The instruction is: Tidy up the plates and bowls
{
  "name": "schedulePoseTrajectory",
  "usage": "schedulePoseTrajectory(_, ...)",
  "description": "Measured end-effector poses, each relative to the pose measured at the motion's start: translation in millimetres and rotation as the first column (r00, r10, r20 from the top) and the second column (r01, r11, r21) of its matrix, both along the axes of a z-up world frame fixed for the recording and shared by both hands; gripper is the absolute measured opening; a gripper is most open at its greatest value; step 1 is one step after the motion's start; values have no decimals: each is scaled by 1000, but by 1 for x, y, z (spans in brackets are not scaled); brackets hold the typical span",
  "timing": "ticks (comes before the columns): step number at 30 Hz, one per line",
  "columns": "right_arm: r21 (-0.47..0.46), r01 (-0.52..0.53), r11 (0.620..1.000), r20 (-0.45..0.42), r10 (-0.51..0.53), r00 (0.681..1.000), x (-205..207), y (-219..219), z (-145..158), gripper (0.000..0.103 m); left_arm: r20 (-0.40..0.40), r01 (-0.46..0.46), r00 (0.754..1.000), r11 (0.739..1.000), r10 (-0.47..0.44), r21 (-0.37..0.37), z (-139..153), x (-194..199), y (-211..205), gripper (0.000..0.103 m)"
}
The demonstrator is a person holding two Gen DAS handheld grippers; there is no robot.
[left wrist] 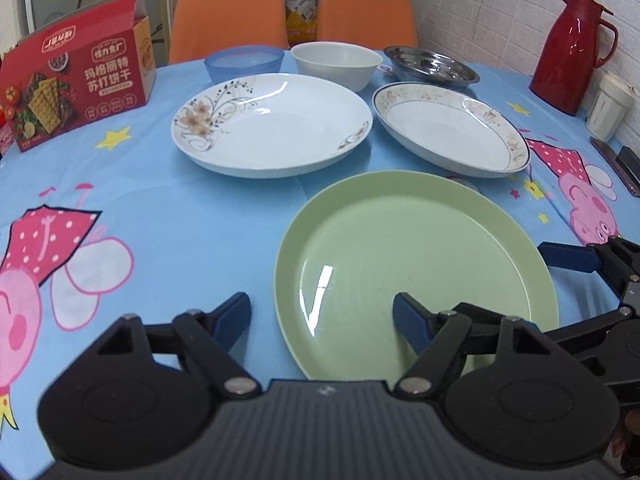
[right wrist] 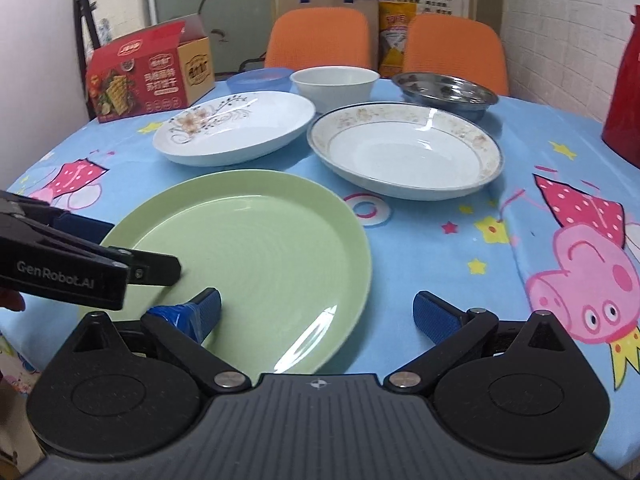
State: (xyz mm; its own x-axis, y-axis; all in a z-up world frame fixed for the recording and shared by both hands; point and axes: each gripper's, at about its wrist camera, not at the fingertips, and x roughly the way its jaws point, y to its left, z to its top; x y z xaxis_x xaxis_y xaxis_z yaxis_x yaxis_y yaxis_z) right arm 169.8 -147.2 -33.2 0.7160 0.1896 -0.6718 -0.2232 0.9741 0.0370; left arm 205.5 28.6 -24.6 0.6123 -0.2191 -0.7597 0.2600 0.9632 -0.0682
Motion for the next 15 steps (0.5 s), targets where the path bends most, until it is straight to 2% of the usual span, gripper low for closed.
schedulePoseTrajectory(4,5,-18,1000,1,18,1000,2,2,0,88,-4,5,1000,1000,-5,1,3,-2,-3,57)
schedulePoseTrajectory(7,-5,-57,998,9,57,998,-3,18,-1,86,-2,-30,1000,1000,30,2,3,-2,-5,54)
schedulePoseTrajectory(9,-1,-31,1000,15,31,999,-6,22,-1,86,-10,-44,999,999,43,-17,4,-1,-3,48)
schedulePoseTrajectory(10,7,-19,1000,14,19,1000,-6,22,-1,86,-16,-47,999,999,46,-26,5,-2,-3,41)
schedulePoseTrajectory(15,50,-21,999,17,20,1000,-12,37,5,86,23,-113,993,994,113,2,18,-12,17,40)
